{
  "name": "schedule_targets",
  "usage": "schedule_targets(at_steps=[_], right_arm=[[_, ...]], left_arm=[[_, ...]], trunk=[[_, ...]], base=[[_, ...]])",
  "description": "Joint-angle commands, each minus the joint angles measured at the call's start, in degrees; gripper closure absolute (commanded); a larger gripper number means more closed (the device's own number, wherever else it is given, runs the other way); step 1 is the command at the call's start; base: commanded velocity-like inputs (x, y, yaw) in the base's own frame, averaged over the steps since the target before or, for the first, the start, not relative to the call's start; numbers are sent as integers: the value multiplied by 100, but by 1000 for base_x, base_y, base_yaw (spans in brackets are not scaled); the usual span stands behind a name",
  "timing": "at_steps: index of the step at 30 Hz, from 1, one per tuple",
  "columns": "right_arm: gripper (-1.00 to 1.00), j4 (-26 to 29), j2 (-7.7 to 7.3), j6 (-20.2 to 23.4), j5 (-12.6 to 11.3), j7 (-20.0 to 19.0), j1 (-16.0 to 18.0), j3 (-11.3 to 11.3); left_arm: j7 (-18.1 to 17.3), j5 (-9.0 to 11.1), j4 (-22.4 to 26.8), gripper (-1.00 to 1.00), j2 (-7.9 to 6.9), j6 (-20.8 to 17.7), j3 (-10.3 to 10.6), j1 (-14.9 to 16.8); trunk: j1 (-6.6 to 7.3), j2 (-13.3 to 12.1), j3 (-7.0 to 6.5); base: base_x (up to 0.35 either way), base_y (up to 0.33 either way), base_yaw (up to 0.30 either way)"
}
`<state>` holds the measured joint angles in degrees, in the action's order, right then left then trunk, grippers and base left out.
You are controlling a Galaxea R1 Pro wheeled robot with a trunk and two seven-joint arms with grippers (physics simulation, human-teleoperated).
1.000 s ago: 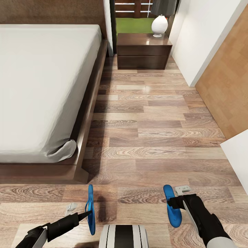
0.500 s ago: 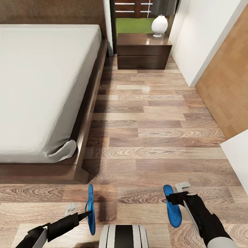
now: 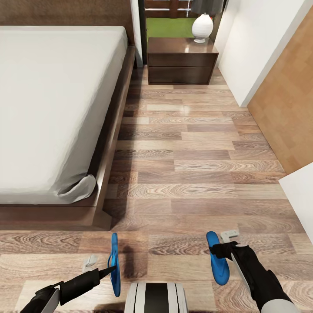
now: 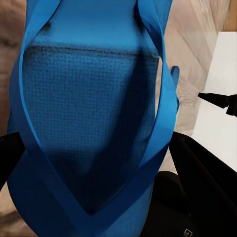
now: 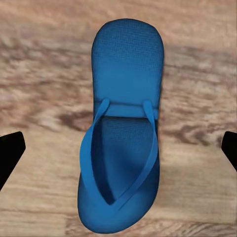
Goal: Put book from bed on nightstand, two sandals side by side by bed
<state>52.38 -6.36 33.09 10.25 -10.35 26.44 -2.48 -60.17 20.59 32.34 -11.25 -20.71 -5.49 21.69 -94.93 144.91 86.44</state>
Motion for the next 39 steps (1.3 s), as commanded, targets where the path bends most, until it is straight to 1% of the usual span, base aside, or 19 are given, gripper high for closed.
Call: schedule_targets(at_steps=[1, 12, 17, 28, 39], right_arm=[[-100, 9, 6, 23, 63, -50, 1, -10], [-100, 9, 11, 31, 65, -55, 1, -7], [-100, 9, 17, 31, 65, -49, 1, -8], [-100, 9, 20, 31, 65, -54, 1, -7], [-100, 9, 37, 23, 77, -8, 1, 15]], left_arm=[[-13, 33, 0, 100, 0, -56, -5, 2], [-11, 33, 0, 100, 5, -56, -5, 2], [-13, 33, 0, 100, 5, -56, -5, 2], [-13, 33, 0, 100, 7, -56, -3, 2], [-20, 33, 0, 100, 15, -56, -1, 2]], trunk=[[-1, 3, 26], [-30, 18, 270], [-30, 18, 270], [-58, 32, 514], [-58, 32, 514]], base=[[0, 0, 0], [0, 0, 0], [0, 0, 0], [0, 0, 0], [0, 0, 0]])
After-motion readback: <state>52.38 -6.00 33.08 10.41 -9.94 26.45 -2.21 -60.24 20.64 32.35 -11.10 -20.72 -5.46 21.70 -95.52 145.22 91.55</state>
